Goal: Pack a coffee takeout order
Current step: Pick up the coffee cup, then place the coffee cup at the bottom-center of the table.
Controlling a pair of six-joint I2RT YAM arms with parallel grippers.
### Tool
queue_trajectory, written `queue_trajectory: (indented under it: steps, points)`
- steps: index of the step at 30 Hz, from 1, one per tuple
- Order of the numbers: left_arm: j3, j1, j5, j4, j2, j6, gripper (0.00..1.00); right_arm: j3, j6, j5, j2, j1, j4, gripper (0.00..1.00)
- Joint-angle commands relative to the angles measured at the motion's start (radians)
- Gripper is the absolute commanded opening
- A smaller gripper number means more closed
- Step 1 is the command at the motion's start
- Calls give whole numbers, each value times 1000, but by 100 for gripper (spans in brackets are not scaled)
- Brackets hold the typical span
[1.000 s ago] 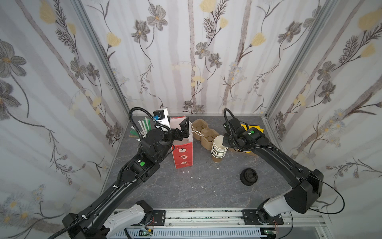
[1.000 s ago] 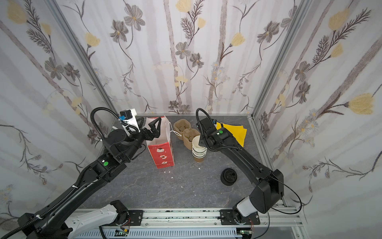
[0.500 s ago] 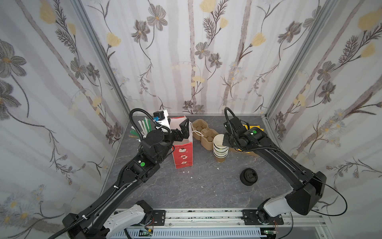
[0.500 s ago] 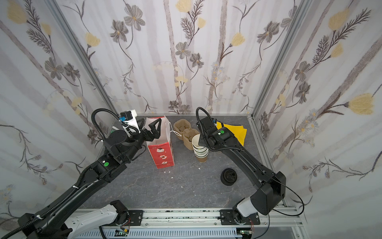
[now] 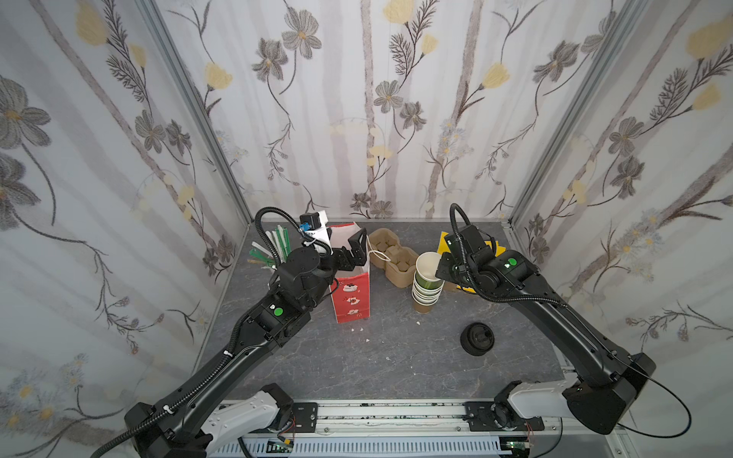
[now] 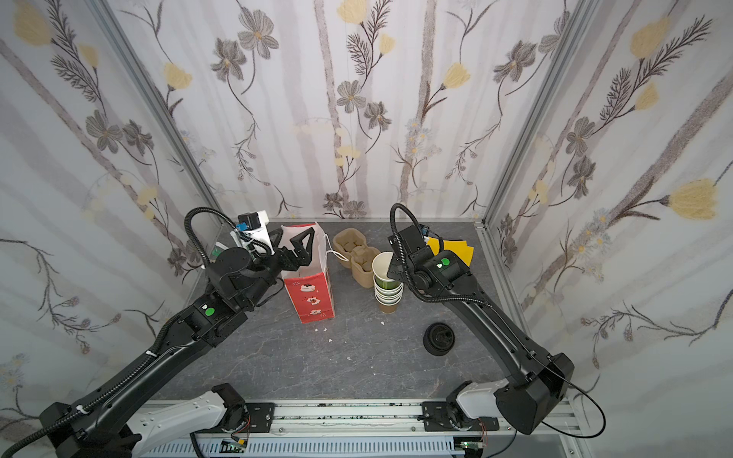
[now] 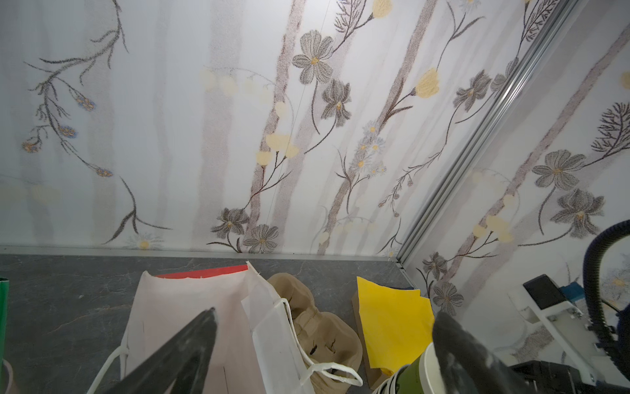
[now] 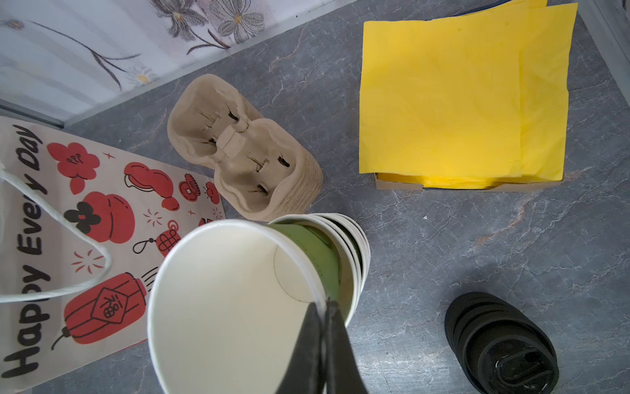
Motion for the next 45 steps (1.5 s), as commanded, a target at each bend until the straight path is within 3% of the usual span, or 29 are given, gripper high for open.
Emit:
queue_trajectory:
  steps: [1, 13, 16, 19, 24, 27, 33, 45]
  points:
    - [10, -1, 11, 17, 2, -10, 100, 11, 35, 31, -32, -1, 48, 0]
    - [-4, 0, 41, 3, -33, -23, 100, 77, -26, -64, -177, 53, -36, 0]
    - [-69, 0, 39, -18, -92, -92, 100, 51, 2, -85, -190, 136, -71, 0]
    - [-144, 0, 12, -59, -173, -175, 100, -30, 57, -73, -204, 284, -47, 0]
    - [-245, 1, -31, -137, -292, -313, 100, -250, 151, -49, -206, 463, 108, 0]
    - [-308, 1, -70, -162, -354, -395, 100, -375, 178, -37, -201, 515, 223, 0]
    - [-367, 2, -102, -194, -426, -473, 100, -534, 173, -62, -171, 532, 385, 0]
    - [-367, 1, -146, -222, -437, -466, 100, -577, 196, -34, -98, 533, 349, 0]
